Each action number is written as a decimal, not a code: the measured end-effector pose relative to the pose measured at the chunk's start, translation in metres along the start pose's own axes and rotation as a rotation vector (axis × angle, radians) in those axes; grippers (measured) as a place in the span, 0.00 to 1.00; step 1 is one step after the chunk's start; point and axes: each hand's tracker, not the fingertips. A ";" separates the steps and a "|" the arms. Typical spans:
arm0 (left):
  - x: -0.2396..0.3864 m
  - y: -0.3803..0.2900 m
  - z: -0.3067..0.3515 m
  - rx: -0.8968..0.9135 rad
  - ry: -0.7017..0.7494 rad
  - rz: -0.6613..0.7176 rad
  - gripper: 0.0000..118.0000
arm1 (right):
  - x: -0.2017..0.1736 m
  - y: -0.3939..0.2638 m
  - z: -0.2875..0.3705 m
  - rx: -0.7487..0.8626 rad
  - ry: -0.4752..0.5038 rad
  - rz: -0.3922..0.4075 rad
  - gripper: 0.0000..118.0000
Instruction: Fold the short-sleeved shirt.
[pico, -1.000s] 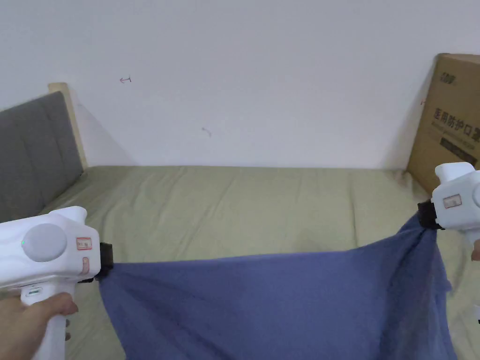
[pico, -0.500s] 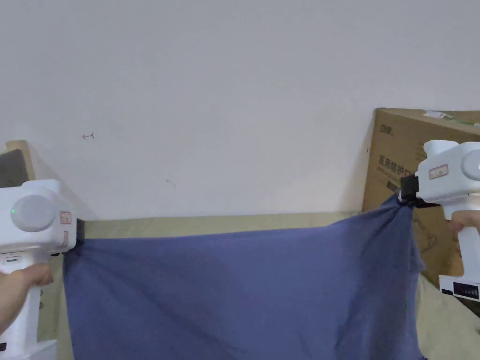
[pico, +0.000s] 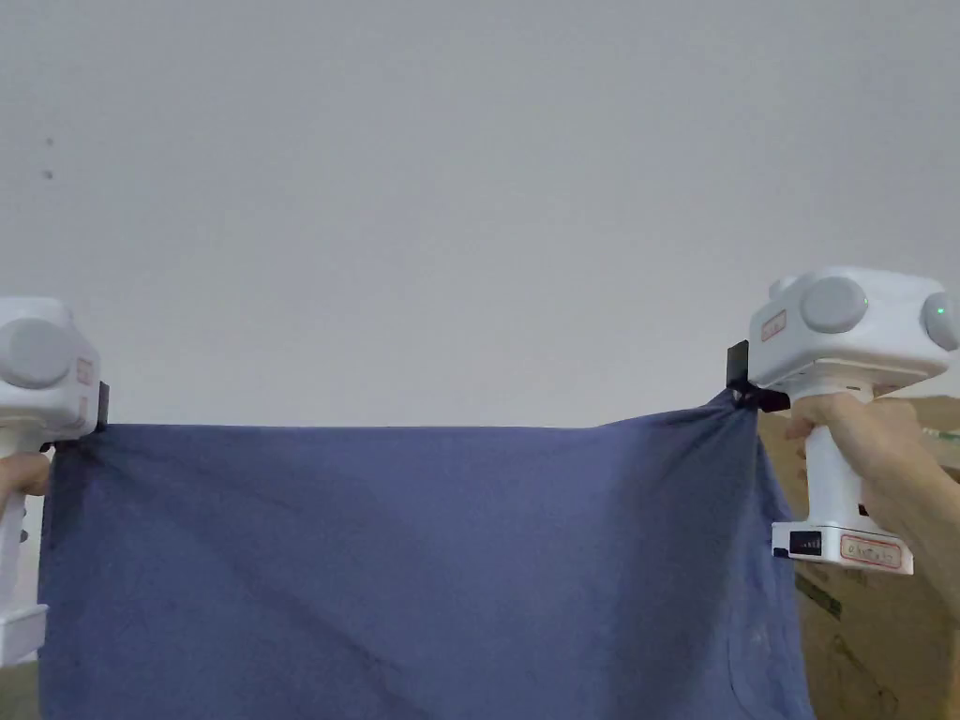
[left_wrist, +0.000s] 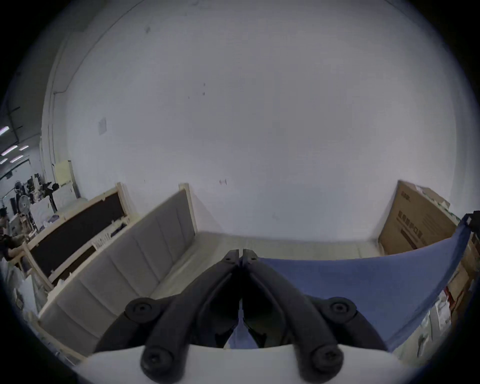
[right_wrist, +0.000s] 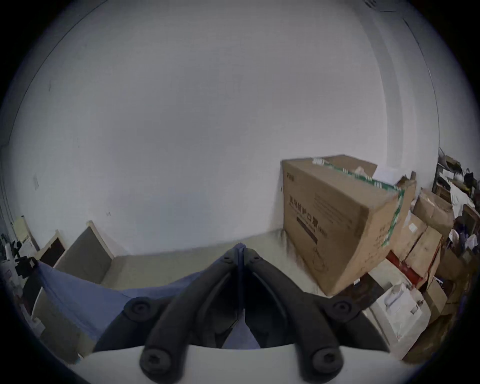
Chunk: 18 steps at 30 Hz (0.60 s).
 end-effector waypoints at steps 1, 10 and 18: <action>0.001 0.010 -0.004 0.015 0.007 -0.015 0.00 | -0.003 0.012 -0.001 0.015 0.009 0.008 0.02; 0.004 0.067 -0.023 0.167 0.027 -0.039 0.00 | -0.025 0.063 0.003 0.093 -0.014 0.031 0.02; 0.007 -0.015 -0.083 0.024 0.033 -0.035 0.00 | -0.032 0.002 -0.056 -0.022 -0.029 0.094 0.02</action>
